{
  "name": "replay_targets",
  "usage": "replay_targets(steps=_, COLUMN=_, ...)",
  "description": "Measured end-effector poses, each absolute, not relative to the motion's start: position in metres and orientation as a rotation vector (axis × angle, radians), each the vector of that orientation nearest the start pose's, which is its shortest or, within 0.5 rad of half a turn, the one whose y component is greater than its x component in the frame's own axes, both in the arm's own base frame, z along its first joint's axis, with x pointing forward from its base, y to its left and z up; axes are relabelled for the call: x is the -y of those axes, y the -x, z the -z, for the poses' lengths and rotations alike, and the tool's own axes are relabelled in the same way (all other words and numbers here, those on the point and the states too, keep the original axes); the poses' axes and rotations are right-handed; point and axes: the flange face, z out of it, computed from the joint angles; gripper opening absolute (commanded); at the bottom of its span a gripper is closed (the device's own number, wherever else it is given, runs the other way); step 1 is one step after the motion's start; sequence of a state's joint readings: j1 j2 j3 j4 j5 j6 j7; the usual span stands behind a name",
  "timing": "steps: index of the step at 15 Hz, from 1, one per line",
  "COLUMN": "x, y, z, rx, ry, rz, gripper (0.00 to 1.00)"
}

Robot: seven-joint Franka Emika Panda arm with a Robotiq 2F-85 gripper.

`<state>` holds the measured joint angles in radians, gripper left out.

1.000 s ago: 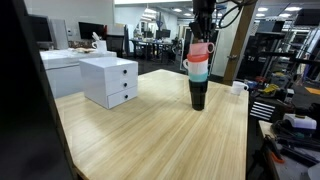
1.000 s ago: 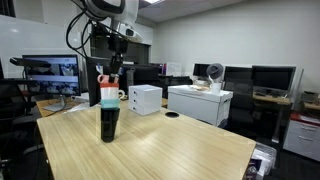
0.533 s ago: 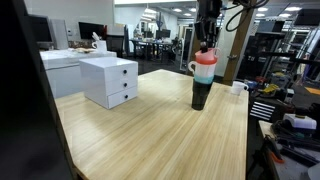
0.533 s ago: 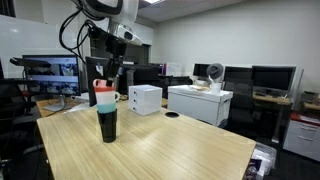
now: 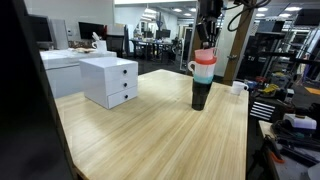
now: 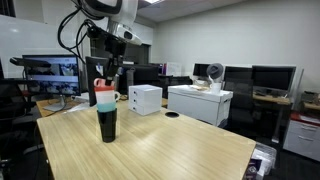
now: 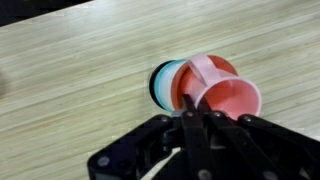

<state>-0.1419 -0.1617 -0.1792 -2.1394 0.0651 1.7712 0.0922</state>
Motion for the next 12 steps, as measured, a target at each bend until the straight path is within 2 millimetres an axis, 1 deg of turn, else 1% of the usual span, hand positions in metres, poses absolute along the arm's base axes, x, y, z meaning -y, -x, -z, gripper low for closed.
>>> replay_targets(steps=1, x=0.149, y=-0.457, z=-0.459, rx=-0.639, ry=2.944, rz=-0.298, gripper=0.05)
replay_targets(steps=7, x=0.149, y=-0.455, z=-0.465, rx=-0.64, ry=2.945, rz=-0.277, gripper=0.05)
replay_targets(steps=10, x=0.15, y=-0.452, z=-0.48, rx=-0.638, ry=2.96, rz=-0.229, gripper=0.05)
replay_targets(steps=12, x=0.153, y=-0.452, z=-0.497, rx=-0.642, ry=2.978, rz=-0.177, gripper=0.05)
